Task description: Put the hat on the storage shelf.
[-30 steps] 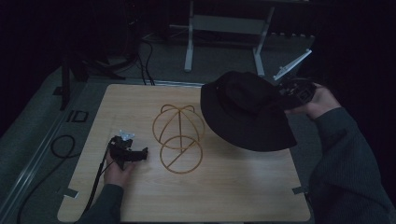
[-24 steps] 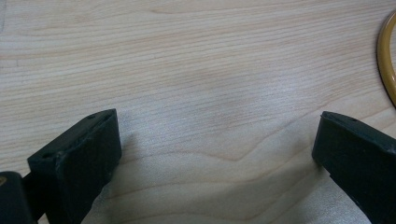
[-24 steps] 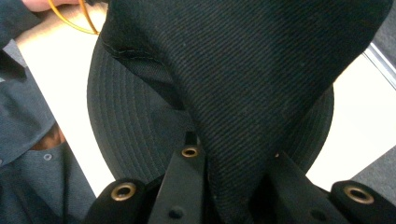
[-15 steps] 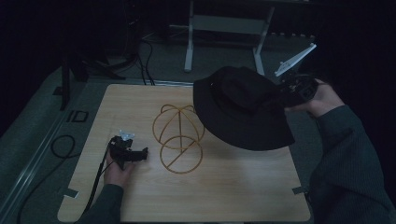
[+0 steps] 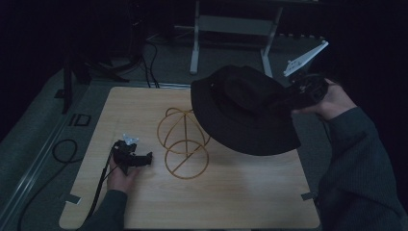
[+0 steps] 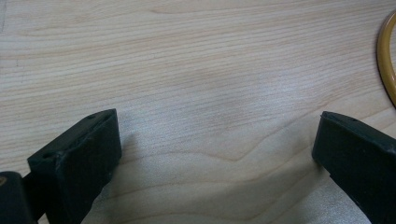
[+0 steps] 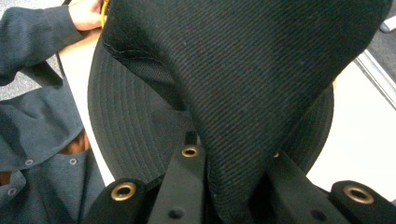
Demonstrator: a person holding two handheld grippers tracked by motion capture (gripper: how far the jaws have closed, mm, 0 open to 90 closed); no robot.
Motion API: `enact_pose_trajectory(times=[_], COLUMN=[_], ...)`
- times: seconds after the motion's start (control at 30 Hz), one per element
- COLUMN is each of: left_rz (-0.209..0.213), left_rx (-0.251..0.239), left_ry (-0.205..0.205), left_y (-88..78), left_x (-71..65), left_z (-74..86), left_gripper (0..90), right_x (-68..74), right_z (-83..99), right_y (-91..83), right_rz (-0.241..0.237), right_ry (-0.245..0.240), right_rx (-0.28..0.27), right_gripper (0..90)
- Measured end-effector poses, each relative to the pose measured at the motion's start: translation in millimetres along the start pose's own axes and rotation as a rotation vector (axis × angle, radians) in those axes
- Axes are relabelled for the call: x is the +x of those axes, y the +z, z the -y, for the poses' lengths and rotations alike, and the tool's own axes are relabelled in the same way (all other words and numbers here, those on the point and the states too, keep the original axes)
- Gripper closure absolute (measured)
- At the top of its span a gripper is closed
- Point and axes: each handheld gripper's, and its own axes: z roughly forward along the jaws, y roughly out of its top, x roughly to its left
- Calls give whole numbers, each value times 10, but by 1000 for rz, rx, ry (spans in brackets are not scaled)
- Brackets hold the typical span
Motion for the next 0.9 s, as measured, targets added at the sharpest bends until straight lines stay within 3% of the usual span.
enact_pose_trajectory(times=[0.3, 0.9], left_rz=[0, 1], left_rx=[0, 1], left_ry=[0, 2], left_y=[0, -1], left_x=[0, -3], left_z=[0, 0], left_gripper=[15, 15], right_x=[59, 146], right_z=[-121, -397], right_y=[9, 302], right_rz=[-19, -69], right_ry=[-35, -89], right_rx=[-21, -25], right_gripper=[872, 872])
